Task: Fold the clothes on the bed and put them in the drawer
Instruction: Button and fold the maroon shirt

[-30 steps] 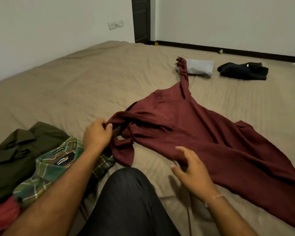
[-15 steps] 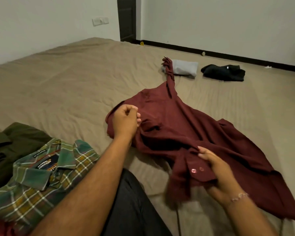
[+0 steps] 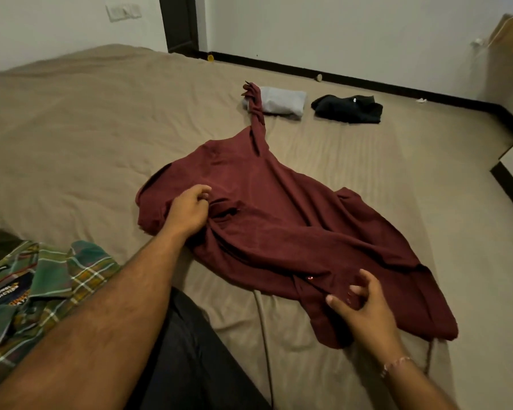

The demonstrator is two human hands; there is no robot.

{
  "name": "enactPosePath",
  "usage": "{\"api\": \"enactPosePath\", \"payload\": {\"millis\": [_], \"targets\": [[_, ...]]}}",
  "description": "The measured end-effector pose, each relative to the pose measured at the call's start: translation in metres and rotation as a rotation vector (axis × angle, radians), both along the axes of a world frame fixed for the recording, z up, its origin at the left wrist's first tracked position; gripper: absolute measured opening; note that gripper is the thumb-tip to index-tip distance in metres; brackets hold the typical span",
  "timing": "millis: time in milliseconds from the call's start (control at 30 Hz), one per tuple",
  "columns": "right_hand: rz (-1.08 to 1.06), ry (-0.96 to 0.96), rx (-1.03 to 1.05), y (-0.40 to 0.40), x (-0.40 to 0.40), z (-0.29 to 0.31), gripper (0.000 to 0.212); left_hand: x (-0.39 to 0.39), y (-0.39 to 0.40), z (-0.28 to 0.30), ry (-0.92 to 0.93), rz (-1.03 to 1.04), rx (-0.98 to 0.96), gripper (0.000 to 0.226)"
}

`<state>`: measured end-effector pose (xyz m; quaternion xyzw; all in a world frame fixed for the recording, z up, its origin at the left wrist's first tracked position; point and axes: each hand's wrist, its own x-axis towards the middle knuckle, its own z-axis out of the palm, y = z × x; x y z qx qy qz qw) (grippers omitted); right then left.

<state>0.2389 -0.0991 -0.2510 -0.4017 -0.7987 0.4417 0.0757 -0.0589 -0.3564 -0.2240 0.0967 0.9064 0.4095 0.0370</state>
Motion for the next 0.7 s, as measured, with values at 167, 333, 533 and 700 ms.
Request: {"api": "enactPosePath", "payload": {"millis": [167,333,533,700], "targets": [[0.104,-0.045,-0.079,0.024,-0.009,0.008,0.012,-0.006,-0.013,-0.004,-0.006,0.078,-0.036,0.040],[0.053,0.183,-0.211,0.054,-0.003,0.030,0.014,-0.014,-0.001,-0.015,0.066,-0.013,-0.245,0.056],[-0.316,0.286,-0.349,0.098,0.007,0.030,0.009,-0.021,0.008,-0.021,0.095,-0.012,-0.424,0.024],[-0.316,0.427,-0.586,0.118,0.007,0.022,0.038,-0.020,0.018,-0.019,0.291,-0.015,-0.515,0.021]]}}
